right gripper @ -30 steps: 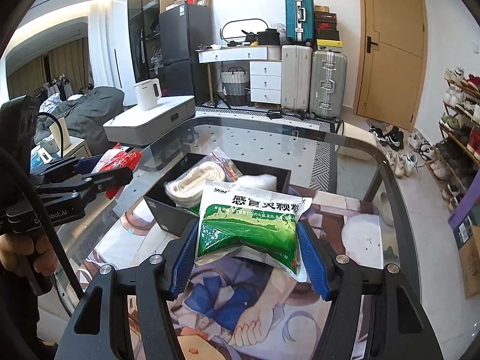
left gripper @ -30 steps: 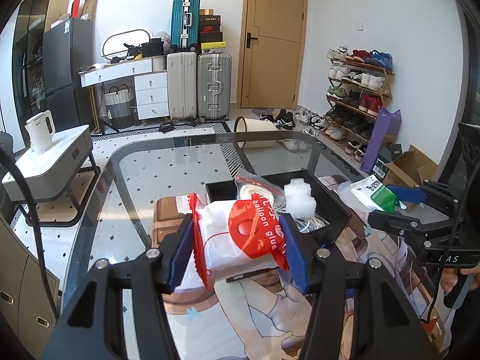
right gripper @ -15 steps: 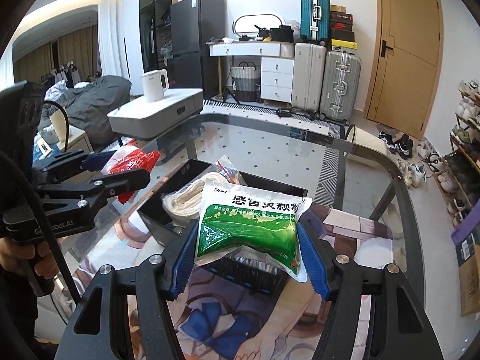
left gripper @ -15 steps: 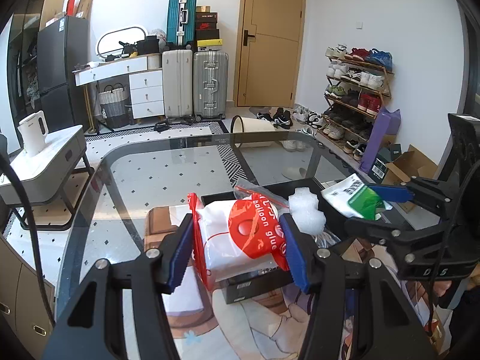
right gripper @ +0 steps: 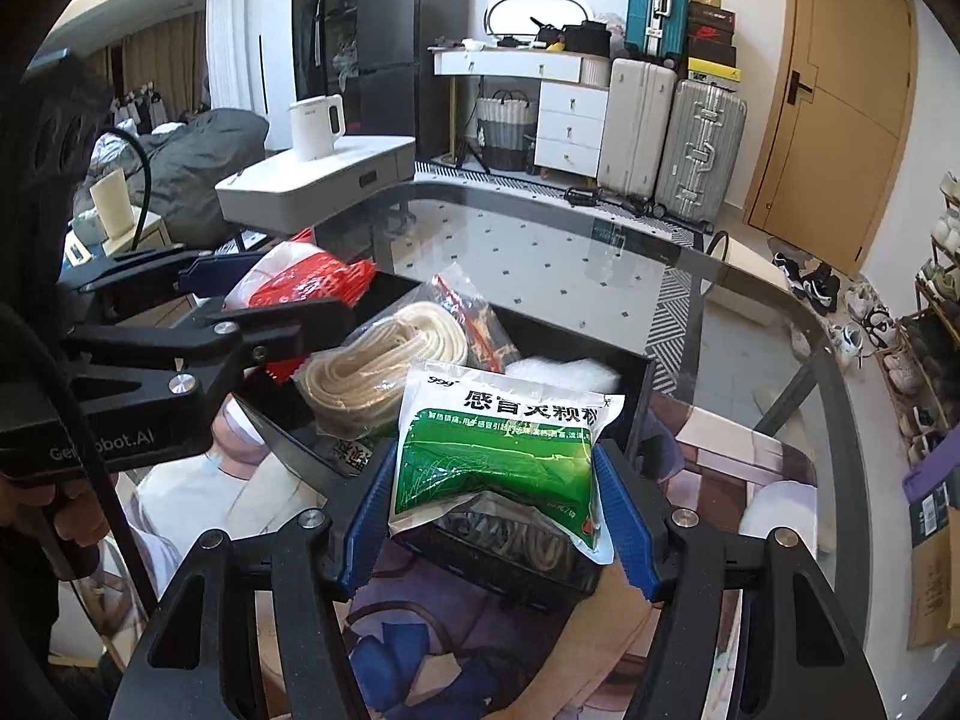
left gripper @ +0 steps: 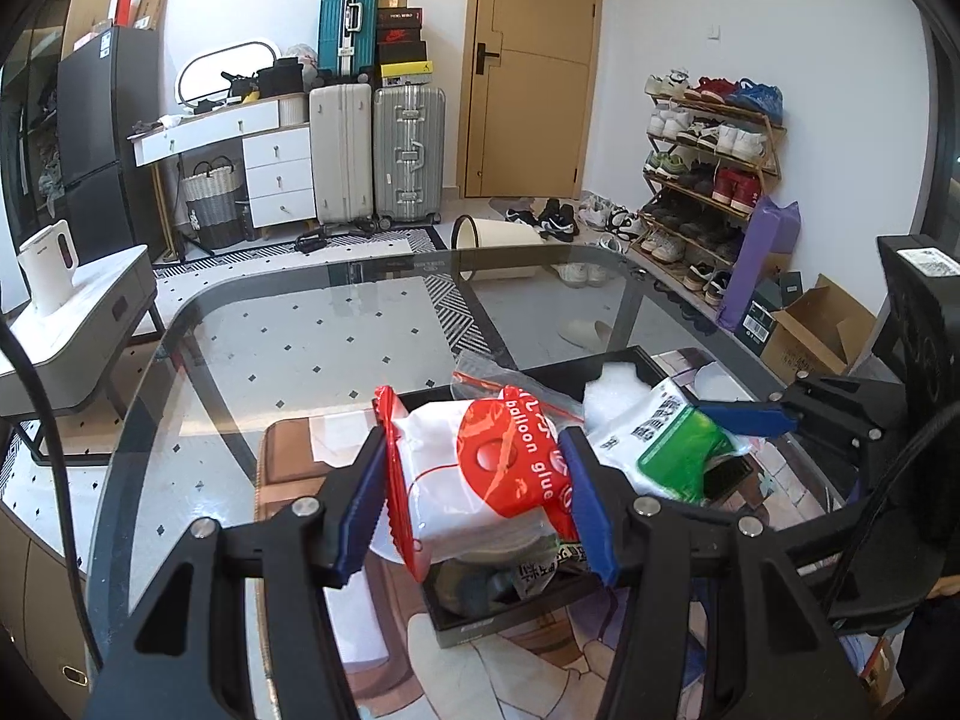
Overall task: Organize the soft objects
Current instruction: 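Carry the balloon glue bag and green packet over the black box with both grippers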
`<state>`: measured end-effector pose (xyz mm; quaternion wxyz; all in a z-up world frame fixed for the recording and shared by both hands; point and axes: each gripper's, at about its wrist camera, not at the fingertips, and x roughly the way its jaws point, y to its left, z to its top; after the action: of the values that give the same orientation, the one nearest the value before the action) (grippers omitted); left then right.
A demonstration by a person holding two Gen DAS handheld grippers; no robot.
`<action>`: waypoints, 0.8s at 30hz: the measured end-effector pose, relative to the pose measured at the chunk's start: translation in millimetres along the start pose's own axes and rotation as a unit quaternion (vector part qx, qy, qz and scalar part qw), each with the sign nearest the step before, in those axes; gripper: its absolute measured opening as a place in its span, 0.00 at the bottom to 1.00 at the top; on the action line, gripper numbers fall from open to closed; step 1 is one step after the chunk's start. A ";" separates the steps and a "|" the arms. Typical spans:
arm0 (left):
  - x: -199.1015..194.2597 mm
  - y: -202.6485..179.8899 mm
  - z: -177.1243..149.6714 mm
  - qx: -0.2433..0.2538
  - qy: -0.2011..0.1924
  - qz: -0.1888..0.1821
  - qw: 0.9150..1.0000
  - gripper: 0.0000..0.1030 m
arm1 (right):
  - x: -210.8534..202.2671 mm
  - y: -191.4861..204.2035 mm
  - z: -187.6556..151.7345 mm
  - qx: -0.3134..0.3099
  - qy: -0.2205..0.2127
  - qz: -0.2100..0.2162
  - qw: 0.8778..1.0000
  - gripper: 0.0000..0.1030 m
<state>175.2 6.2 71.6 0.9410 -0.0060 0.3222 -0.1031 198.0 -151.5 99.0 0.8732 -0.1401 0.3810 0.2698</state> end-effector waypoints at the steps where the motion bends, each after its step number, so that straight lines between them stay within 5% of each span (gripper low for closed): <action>1: 3.0 -0.3 0.9 0.002 0.002 -0.001 1.000 0.54 | 1.8 -1.2 0.6 0.000 0.001 0.001 1.000 0.63; 16: 17.7 -8.6 1.2 0.015 0.014 -0.009 1.000 0.54 | 33.4 -16.6 16.1 0.008 0.029 0.021 0.999 0.64; 19: 18.1 -8.8 0.9 0.015 0.014 -0.010 1.000 0.54 | 25.4 -16.4 13.0 -0.001 0.006 0.013 1.000 0.80; 24: 19.2 -10.4 -0.1 0.017 0.014 -0.016 1.000 0.54 | 6.5 -19.4 6.2 -0.007 -0.023 -0.008 1.000 0.86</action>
<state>188.0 -7.8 60.7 0.9346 0.0060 0.3335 -0.1239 216.5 -162.1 99.1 0.8829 -0.1430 0.3575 0.2686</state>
